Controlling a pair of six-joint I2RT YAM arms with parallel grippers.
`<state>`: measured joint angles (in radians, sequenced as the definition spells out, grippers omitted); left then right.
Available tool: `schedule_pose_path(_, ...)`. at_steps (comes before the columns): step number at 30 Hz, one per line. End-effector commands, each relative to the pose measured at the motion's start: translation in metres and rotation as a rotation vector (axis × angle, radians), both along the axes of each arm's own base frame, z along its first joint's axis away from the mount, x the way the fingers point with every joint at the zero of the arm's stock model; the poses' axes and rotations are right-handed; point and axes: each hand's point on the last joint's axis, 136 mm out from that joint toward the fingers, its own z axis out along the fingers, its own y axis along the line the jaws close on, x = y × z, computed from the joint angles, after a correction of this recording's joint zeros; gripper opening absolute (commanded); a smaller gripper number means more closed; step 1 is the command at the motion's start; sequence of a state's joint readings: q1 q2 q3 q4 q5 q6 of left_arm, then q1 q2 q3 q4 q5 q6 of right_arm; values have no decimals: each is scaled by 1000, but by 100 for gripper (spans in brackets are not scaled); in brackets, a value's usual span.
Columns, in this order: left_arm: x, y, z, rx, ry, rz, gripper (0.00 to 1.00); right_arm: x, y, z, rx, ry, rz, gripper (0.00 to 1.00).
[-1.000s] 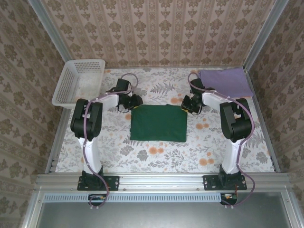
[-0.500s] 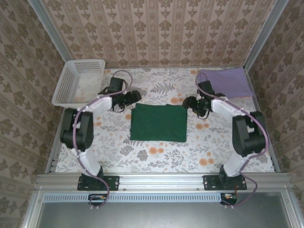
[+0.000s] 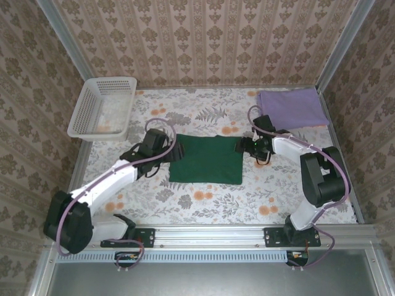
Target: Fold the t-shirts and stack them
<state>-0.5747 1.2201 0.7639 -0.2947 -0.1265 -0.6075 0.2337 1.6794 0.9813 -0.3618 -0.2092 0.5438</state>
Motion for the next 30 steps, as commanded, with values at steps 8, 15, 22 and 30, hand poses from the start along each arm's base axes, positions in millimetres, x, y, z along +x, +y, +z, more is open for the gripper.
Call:
schedule_pose_path(8, -11, 42, 9, 36, -181, 111, 100, 5, 15, -15, -81, 30, 56, 69)
schedule_pose_path(15, -19, 52, 20, -32, -251, 152, 100, 9, 32, -31, -94, 69, 82, 52)
schedule_pose_path(22, -23, 55, 24, -63, -270, 166, 100, 17, 30, -39, -114, 67, 53, 28)
schedule_pose_path(30, -23, 52, 22, -91, -255, 165, 100, 47, 21, -6, -220, -56, 98, 8)
